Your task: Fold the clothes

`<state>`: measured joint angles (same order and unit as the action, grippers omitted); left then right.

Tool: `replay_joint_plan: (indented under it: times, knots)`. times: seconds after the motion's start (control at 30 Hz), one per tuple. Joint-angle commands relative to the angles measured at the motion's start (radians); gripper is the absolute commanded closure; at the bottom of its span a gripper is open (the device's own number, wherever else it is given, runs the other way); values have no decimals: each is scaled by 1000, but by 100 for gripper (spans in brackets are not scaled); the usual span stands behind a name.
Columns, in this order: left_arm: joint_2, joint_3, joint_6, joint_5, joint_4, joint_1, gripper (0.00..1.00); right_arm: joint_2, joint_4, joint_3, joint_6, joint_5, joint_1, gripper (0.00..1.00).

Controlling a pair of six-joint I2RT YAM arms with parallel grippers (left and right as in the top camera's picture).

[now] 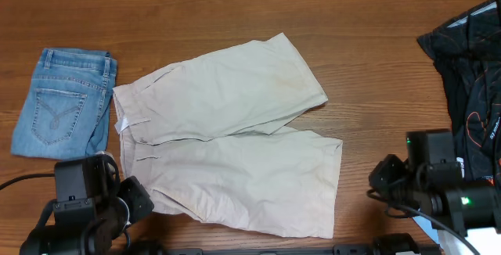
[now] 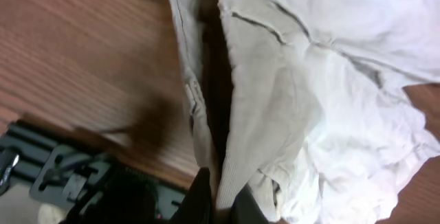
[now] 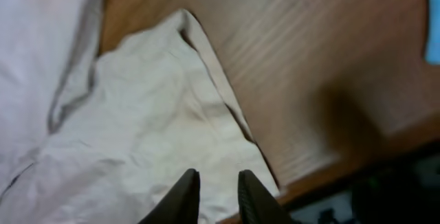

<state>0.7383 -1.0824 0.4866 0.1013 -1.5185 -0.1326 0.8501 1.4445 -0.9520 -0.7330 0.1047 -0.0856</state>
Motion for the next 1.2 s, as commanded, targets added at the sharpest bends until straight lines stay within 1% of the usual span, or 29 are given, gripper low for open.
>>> replay_joint_plan:
  times: [0.0, 0.2, 0.23, 0.33, 0.5, 0.6, 0.73, 0.83, 1.0, 1.17]
  knots:
    - [4, -26, -8, 0, 27, -5, 95, 4, 9, 41, 10, 49, 3, 75]
    - [26, -25, -8, -7, 42, -5, 95, 4, 2, 190, 49, 209, 0, 74]
    - [31, -25, -8, -7, 42, -5, 95, 4, -24, 211, 109, 273, -6, 72]
    - [47, -25, -8, -7, 42, -5, 95, 4, -42, 262, 110, 365, -23, 67]
    - [69, -25, -8, -7, 43, -5, 95, 5, -106, 329, 100, 394, -39, 57]
    - [75, -24, -8, -7, 47, -5, 95, 25, -159, 369, 69, 377, -39, 57]
    - [76, -24, -8, -7, 58, -5, 95, 123, -209, 397, 53, 337, -39, 56]
    - [76, -24, -8, -6, 63, -5, 94, 227, -229, 398, 80, 338, -39, 52]
    - [77, -24, -8, -3, 70, -5, 94, 404, -251, 402, 109, 339, -39, 51]
    - [79, -24, -8, -3, 80, -5, 94, 484, -295, 439, 136, 343, -39, 51]
